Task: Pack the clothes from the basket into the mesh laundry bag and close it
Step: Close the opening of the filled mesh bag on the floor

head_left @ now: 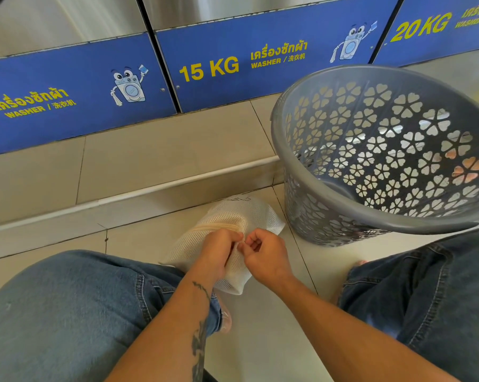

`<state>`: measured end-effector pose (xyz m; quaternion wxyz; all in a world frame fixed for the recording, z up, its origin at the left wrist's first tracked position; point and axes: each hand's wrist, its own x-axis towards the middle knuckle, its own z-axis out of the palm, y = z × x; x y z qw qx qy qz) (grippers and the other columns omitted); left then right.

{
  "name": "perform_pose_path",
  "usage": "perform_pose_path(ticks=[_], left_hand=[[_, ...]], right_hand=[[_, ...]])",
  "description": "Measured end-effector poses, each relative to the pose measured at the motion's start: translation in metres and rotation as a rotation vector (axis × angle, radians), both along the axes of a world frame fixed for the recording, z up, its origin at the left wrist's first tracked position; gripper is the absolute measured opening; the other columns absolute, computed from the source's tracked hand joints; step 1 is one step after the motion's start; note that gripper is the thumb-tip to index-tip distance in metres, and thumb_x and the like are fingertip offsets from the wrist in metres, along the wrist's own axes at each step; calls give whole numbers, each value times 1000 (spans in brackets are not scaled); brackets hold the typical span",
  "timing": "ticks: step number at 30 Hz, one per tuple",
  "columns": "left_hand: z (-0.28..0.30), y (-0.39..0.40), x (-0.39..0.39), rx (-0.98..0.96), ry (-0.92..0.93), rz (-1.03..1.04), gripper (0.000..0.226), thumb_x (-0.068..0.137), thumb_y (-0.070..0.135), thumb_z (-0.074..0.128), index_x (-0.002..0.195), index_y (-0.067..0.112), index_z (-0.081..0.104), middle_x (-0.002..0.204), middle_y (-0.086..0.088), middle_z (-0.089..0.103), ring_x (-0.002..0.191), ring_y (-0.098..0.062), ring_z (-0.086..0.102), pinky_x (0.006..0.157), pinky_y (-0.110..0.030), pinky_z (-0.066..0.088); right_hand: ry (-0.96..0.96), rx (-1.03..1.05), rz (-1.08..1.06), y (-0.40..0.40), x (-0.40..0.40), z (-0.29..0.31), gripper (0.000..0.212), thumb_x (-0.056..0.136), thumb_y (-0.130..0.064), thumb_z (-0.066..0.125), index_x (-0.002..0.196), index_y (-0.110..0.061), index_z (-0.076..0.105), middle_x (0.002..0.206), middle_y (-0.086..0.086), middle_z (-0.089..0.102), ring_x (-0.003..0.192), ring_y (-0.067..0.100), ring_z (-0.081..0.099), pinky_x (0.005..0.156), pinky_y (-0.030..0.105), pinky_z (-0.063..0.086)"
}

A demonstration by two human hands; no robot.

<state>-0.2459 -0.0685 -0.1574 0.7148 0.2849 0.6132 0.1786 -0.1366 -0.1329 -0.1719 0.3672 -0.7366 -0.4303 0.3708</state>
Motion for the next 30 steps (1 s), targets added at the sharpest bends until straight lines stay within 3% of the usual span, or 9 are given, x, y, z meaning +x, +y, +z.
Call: perform_pose_path(ticks=[4,9,12,17,23,26,30], left_hand=[[-4,1,-3,28,66,14,8,63,17,68,69,12,72,72,-9,69,79,-31,65,86,-55,53],[-11,5,-9,36,101,3,3,57,20,68,56,18,67,71,-8,64,79,-29,61,90,-60,49],[-11,3,-9,50,117,-25,5,58,21,66,55,19,63,72,-9,61,77,-28,58,85,-58,51],[-11,8,-4,89,134,-57,29,62,25,64,82,3,70,86,-21,70,86,-38,68,89,-56,52],[-11,7,-1,155,197,-45,11,69,21,61,61,13,64,71,-9,63,79,-30,60,89,-59,49],[-8,4,-2,160,243,-44,13,77,19,60,73,8,64,81,-13,65,85,-33,62,90,-55,49],[-4,-3,-1,213,339,-84,17,89,13,57,73,7,58,79,-12,59,79,-26,54,82,-48,48]], right_hand=[[-9,-35,20,4,2,2,24,78,-20,76,63,-20,57,59,-10,57,57,8,53,62,36,53],[57,-124,85,4,3,-3,26,80,-19,77,61,-21,59,63,-10,60,62,8,56,63,32,51],[85,-171,145,7,9,-2,19,80,-16,76,65,-17,64,71,-6,65,69,11,60,68,32,53],[57,13,100,3,12,0,17,80,-7,68,81,-24,66,75,-8,66,71,7,61,70,31,57],[-167,109,285,-5,15,-3,16,76,-20,69,91,-26,69,89,-14,65,82,6,62,77,31,57],[-218,60,351,-11,14,-5,22,77,-20,70,98,-27,69,93,-14,65,85,5,61,78,29,55],[-189,-32,388,-14,14,-9,24,77,-18,70,99,-28,70,94,-14,66,87,6,62,81,29,56]])
